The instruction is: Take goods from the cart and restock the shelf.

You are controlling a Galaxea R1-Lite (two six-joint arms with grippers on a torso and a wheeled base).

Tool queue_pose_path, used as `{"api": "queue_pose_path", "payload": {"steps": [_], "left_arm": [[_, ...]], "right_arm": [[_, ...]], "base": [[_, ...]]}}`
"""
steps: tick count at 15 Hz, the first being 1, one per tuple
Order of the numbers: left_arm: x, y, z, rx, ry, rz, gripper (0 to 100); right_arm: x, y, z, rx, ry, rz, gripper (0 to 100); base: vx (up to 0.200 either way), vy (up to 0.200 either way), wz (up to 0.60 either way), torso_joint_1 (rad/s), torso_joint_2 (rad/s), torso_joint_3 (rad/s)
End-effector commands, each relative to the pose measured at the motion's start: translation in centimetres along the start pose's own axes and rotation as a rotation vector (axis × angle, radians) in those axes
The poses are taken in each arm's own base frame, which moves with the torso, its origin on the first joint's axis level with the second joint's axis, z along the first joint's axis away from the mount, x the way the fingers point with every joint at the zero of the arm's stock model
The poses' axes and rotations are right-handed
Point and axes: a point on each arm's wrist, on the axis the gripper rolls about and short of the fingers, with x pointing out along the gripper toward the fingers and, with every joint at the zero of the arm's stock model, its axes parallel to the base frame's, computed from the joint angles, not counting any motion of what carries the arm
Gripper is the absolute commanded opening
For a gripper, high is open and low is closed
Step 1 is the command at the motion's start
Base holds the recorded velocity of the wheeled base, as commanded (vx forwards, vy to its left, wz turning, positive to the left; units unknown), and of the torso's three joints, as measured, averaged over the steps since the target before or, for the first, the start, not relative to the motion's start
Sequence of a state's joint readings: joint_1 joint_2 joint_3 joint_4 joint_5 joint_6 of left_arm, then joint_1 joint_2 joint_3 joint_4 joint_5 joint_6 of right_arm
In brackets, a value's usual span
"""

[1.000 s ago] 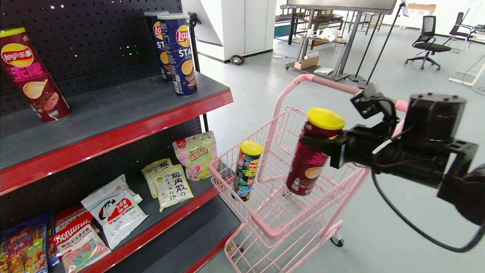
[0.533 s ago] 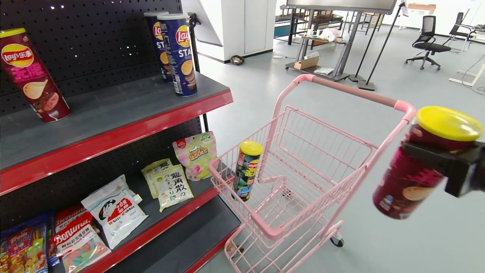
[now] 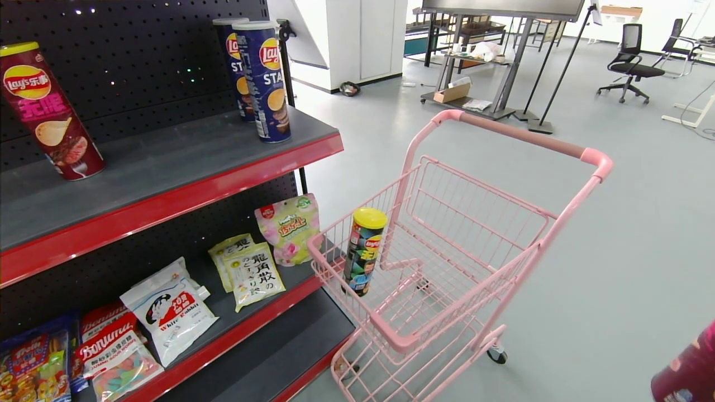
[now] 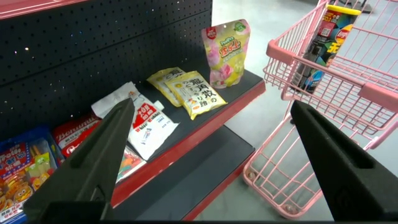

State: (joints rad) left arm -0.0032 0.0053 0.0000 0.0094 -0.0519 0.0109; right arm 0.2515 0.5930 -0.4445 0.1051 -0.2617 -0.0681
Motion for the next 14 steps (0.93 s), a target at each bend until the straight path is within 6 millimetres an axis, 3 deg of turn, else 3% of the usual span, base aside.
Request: {"api": "queue_pose_path", "payload": {"steps": [1, 7, 14], "left_arm": [[0.01, 0.0, 0.0, 0.0, 0.001, 0.0, 100], [-0.01, 0.0, 0.05, 0.0, -0.001, 0.0, 100], [0.01, 0.0, 0.0, 0.0, 0.001, 0.0, 100]], "right_arm": [[-2.04, -0.43, -1.37, 0.006, -0.027, 0.001, 0], [-2.53, -0.51, -1.96, -0.003, -0.031, 0.001, 0], [-2.4, -0.46, -2.29, -0.007, -0.018, 0.002, 0]], "base": [[0.0, 0.0, 0.0, 0.0, 0.0, 0.0], [0.0, 0.0, 0.0, 0.026, -0.07, -0.05], [0.0, 0.0, 0.0, 0.194, -0.54, -0.339]]}}
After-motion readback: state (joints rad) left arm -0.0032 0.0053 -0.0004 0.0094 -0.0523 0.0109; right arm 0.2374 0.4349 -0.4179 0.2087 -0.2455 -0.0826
